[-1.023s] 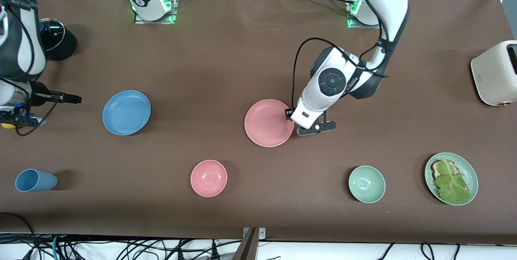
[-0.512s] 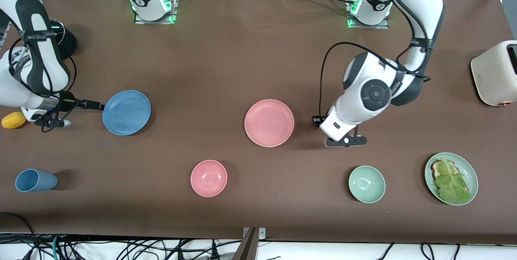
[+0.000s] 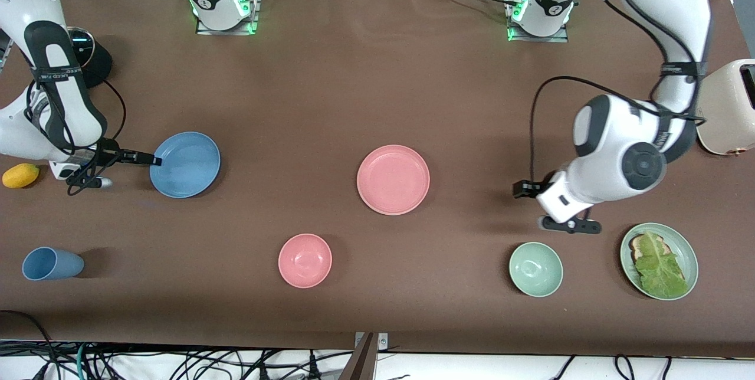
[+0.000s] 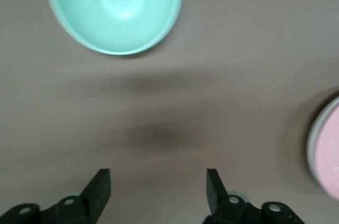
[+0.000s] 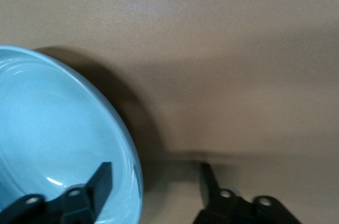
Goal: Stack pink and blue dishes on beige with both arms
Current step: 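Grasp the blue plate rim with the right gripper while the left gripper withdraws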
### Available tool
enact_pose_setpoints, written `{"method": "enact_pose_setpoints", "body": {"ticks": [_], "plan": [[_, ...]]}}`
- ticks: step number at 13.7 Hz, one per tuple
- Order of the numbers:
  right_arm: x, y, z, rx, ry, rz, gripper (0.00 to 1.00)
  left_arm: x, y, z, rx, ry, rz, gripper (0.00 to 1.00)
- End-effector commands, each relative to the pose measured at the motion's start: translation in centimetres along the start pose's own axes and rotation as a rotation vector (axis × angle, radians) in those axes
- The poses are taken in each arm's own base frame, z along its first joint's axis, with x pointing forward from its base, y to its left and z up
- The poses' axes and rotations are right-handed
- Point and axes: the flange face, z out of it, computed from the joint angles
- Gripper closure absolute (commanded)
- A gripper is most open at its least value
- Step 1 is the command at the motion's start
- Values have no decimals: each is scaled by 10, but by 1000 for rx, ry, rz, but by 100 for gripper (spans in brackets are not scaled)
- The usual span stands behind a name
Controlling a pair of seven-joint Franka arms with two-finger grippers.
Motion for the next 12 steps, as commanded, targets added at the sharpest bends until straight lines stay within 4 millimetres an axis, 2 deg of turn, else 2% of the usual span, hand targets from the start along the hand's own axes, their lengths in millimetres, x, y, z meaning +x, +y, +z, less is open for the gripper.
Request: {"method": "enact_pose_setpoints", "body": {"ticks": [1,2,3,6,8,9,12], "plan": [[5,1,2,17,12,-6,79,-5,-40,-20,48,-6,67,15],[5,1,3,17,10,-7,93,-5,-57,-22,56,-10,82,14],[5,2,4,19,7,-7,100,-6,-73,-23,65,-11,94,12],[7,-4,-1,22,7,-28,100,-12,-115,-30,68,-20,123,7],[15,-15,-19,29,24,-49,100,-16,-140,-33,68,-22,146,7],[20,-24,-32,47,10,-66,100,-17,-151,-35,73,-21,146,6],[40,-85,-74,92,-82,-76,100,-19,-160,-37,69,-20,130,1]]}}
